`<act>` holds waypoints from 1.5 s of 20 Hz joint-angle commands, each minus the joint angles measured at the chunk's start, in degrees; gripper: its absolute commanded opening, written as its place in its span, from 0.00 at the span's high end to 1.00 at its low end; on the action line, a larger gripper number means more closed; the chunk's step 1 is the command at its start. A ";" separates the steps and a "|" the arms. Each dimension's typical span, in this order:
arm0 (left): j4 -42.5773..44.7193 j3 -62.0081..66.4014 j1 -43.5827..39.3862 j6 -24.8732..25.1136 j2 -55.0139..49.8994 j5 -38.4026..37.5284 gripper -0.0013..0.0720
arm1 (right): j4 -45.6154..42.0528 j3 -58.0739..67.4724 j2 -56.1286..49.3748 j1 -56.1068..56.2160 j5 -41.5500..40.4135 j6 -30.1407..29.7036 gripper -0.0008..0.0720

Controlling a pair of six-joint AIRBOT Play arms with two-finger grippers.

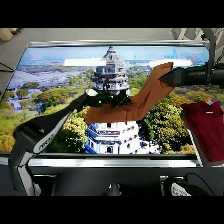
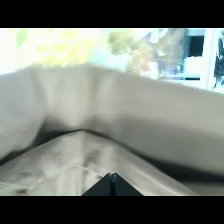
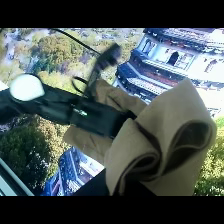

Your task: Fold the shirts.

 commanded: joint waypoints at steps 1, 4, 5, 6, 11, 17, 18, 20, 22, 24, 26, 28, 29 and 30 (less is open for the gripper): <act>14.47 0.07 7.17 0.85 10.29 -5.86 0.95 | 0.15 0.02 -3.43 3.93 -4.76 -0.22 0.96; 25.83 0.07 16.04 -0.92 23.67 -9.22 0.95 | 3.26 0.04 -9.62 14.71 -11.50 -2.67 0.96; 27.71 0.07 19.15 -1.01 27.85 -10.38 0.95 | 4.57 0.04 -12.11 18.58 -13.88 -3.56 0.96; 28.87 0.07 22.38 -1.01 32.09 -11.23 0.95 | 5.49 0.04 -14.99 22.43 -16.70 -3.96 0.96; 28.98 0.07 33.64 -1.51 47.50 -14.32 0.95 | 12.61 0.04 -30.14 35.17 -25.55 -4.13 0.90; 29.38 0.07 34.71 -1.42 53.09 -19.23 0.95 | 14.01 0.04 -32.54 30.42 -20.28 -6.82 0.15; 30.01 0.07 34.71 -1.42 53.07 -19.98 0.95 | 9.53 0.04 -30.86 27.28 -17.49 -6.58 0.15; 31.41 -0.26 34.71 -1.42 53.02 -20.20 0.95 | -4.22 0.04 -26.97 19.63 -12.46 -3.45 0.15; 31.89 -0.98 34.71 -1.42 53.00 -20.20 0.95 | -18.99 -0.02 -24.83 11.85 -6.32 1.68 0.12; 32.00 -2.27 34.47 -1.40 53.00 -20.17 0.95 | -23.89 -1.33 -25.49 6.69 -1.49 3.65 0.12; 32.00 -4.07 34.49 -1.42 52.94 -19.39 0.95 | -21.66 -3.13 -27.32 5.70 -0.76 2.29 0.04; 31.95 -5.53 34.47 -1.46 52.89 -18.64 0.95 | -17.64 -3.19 -30.53 6.12 -1.86 1.27 0.04; 31.95 -5.95 34.47 -1.46 52.92 -18.67 0.95 | -14.67 -3.19 -32.17 6.56 -3.13 1.29 0.04; 31.95 -6.12 34.45 -1.44 52.89 -18.71 0.95 | -11.58 -3.17 -33.59 7.02 -4.46 1.29 0.04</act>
